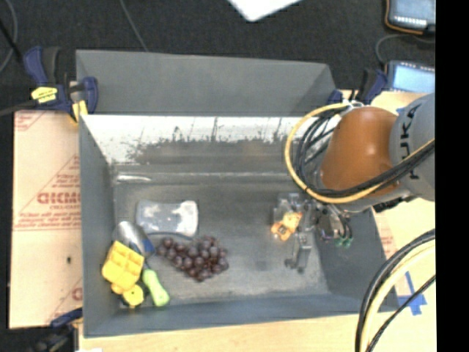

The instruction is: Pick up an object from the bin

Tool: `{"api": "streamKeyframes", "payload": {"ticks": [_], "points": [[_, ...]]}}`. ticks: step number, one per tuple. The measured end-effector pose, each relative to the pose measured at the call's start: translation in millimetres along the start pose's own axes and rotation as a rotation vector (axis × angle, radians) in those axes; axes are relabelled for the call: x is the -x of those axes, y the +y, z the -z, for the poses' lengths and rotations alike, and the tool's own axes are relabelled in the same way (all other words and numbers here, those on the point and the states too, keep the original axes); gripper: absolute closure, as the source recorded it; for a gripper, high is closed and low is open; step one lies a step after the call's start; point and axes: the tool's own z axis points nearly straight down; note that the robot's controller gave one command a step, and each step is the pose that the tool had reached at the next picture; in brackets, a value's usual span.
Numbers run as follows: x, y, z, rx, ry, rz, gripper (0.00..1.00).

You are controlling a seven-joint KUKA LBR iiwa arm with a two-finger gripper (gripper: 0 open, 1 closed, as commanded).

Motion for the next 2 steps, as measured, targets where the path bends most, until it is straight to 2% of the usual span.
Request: {"api": "streamKeyframes", "payload": {"ticks": [1,2], "points": [[1.3,0,4,-0.001,-0.007,0.002,0.00],[50.9,4,23,-0.001,-0.002,0.021,0.00]]}}
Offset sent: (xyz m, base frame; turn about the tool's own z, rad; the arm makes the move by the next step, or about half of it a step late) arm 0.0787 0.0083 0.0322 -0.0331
